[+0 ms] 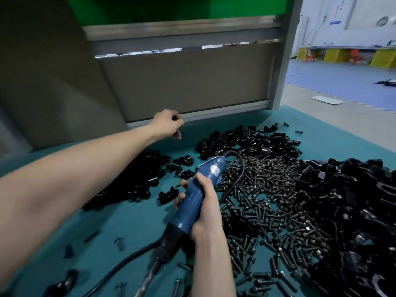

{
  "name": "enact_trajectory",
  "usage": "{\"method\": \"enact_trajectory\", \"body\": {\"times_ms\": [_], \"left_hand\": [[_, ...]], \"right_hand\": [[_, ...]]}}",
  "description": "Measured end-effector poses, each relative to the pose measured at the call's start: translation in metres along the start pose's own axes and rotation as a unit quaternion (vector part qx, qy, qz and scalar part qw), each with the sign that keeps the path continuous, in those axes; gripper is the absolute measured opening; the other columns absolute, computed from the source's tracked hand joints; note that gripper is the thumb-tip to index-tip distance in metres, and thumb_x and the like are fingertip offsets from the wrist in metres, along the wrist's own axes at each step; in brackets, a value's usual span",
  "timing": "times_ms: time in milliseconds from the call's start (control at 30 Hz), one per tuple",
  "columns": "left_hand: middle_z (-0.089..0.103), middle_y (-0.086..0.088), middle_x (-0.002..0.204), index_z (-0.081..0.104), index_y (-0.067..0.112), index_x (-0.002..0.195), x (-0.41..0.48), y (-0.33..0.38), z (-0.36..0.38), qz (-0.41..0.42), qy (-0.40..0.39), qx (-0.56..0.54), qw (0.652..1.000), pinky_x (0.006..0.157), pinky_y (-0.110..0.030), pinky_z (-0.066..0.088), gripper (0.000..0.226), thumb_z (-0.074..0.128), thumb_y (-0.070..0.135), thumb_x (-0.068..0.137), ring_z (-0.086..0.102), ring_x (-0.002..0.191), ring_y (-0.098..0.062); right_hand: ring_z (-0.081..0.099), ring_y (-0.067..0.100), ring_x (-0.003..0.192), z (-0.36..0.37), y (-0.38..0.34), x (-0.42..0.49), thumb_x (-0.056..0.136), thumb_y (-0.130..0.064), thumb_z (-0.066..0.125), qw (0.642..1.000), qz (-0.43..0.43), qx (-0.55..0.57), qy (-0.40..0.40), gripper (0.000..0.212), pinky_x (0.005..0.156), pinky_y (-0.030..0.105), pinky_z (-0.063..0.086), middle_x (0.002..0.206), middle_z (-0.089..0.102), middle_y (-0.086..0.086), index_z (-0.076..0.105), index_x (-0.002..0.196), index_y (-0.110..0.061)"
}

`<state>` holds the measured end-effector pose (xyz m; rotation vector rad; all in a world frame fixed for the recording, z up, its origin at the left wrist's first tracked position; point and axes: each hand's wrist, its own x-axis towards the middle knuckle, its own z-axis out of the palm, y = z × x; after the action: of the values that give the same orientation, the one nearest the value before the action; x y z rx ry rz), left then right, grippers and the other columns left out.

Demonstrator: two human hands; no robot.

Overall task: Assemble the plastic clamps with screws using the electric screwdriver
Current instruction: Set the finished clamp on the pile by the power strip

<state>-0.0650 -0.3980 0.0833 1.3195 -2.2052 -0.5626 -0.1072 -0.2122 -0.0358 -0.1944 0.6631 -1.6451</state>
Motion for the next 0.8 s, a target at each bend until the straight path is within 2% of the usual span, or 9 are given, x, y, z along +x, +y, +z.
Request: {"method": "enact_trajectory", "body": {"times_ms": [133, 200, 300, 367, 467, 633, 700, 767, 800], "left_hand": [[0.057, -0.007, 0.079, 0.057, 0.009, 0.111, -0.051, -0.057, -0.038, -0.063, -0.111, 0.022, 0.992, 0.051, -0.021, 0.045, 0.022, 0.038, 0.005, 0.100, 0.052, 0.056, -0.014], [0.055, -0.011, 0.093, 0.054, 0.007, 0.121, -0.075, -0.068, -0.048, -0.134, -0.157, -0.135, 0.969, 0.052, -0.023, 0.044, 0.029, 0.038, -0.004, 0.099, 0.047, 0.060, -0.013], [0.065, -0.018, 0.097, 0.046, 0.008, 0.135, -0.105, -0.064, -0.066, -0.218, -0.213, -0.485, 0.820, 0.051, -0.026, 0.045, 0.045, 0.037, -0.002, 0.092, 0.046, 0.056, -0.015], [0.068, -0.024, 0.105, 0.045, 0.006, 0.136, -0.123, -0.058, -0.079, -0.217, -0.270, -0.583, 0.735, 0.052, -0.028, 0.044, 0.056, 0.039, 0.011, 0.080, 0.046, 0.055, -0.018], [0.067, -0.025, 0.110, 0.039, 0.007, 0.142, -0.145, -0.047, -0.091, -0.197, -0.347, -0.590, 0.702, 0.053, -0.027, 0.041, 0.066, 0.035, 0.020, 0.077, 0.045, 0.057, -0.019], [0.067, -0.024, 0.109, 0.037, 0.016, 0.144, -0.157, -0.040, -0.096, -0.171, -0.391, -0.556, 0.713, 0.053, -0.026, 0.036, 0.067, 0.033, 0.025, 0.078, 0.044, 0.056, -0.018], [0.070, -0.020, 0.097, 0.042, 0.019, 0.142, -0.154, -0.041, -0.090, -0.162, -0.353, -0.429, 0.815, 0.049, -0.023, 0.034, 0.057, 0.033, 0.027, 0.087, 0.041, 0.052, -0.015], [0.068, -0.011, 0.104, 0.046, 0.023, 0.140, -0.150, -0.049, -0.083, -0.087, -0.252, -0.065, 0.962, 0.057, -0.024, 0.040, 0.046, 0.038, 0.035, 0.097, 0.045, 0.060, -0.012], [0.062, -0.007, 0.117, 0.046, 0.026, 0.141, -0.149, -0.056, -0.081, -0.023, -0.212, 0.136, 0.967, 0.068, -0.026, 0.045, 0.047, 0.045, 0.042, 0.097, 0.049, 0.073, -0.011]], "right_hand": [[0.060, 0.014, 0.052, 0.009, 0.001, -0.005, 0.086, -0.034, 0.068, 0.992, -0.077, -0.074, 0.067, 0.045, 0.048, 0.023, 0.048, 0.077, 0.072, 0.008, 0.059, 0.122, -0.010], [0.063, 0.014, 0.056, 0.011, 0.000, -0.008, 0.088, -0.032, 0.067, 0.986, -0.102, -0.107, 0.080, 0.043, 0.050, 0.022, 0.050, 0.084, 0.074, 0.009, 0.056, 0.127, -0.016], [0.066, 0.011, 0.056, 0.009, 0.000, -0.012, 0.086, -0.032, 0.071, 0.982, -0.106, -0.116, 0.109, 0.040, 0.049, 0.021, 0.052, 0.085, 0.076, 0.001, 0.061, 0.122, -0.018], [0.067, 0.011, 0.056, 0.009, 0.000, -0.013, 0.085, -0.032, 0.072, 0.979, -0.107, -0.120, 0.124, 0.041, 0.049, 0.021, 0.052, 0.078, 0.075, -0.002, 0.063, 0.120, -0.014], [0.065, 0.012, 0.055, 0.010, 0.001, -0.013, 0.084, -0.033, 0.072, 0.979, -0.093, -0.120, 0.133, 0.043, 0.048, 0.022, 0.051, 0.077, 0.074, 0.000, 0.065, 0.118, -0.009], [0.065, 0.019, 0.072, 0.009, 0.002, -0.012, 0.082, -0.037, 0.072, 0.977, -0.096, -0.134, 0.132, 0.048, 0.062, 0.029, 0.049, 0.092, 0.074, 0.005, 0.066, 0.119, -0.007], [0.066, 0.023, 0.079, 0.009, 0.002, -0.013, 0.081, -0.040, 0.073, 0.973, -0.095, -0.144, 0.151, 0.046, 0.065, 0.032, 0.049, 0.099, 0.073, 0.006, 0.067, 0.117, -0.012], [0.066, 0.023, 0.079, 0.009, 0.001, -0.014, 0.081, -0.041, 0.073, 0.971, -0.102, -0.150, 0.158, 0.045, 0.063, 0.032, 0.049, 0.099, 0.072, 0.005, 0.067, 0.117, -0.014], [0.066, 0.021, 0.076, 0.010, 0.001, -0.015, 0.083, -0.040, 0.073, 0.970, -0.111, -0.152, 0.155, 0.045, 0.062, 0.031, 0.049, 0.097, 0.071, 0.005, 0.066, 0.118, -0.014]]}}
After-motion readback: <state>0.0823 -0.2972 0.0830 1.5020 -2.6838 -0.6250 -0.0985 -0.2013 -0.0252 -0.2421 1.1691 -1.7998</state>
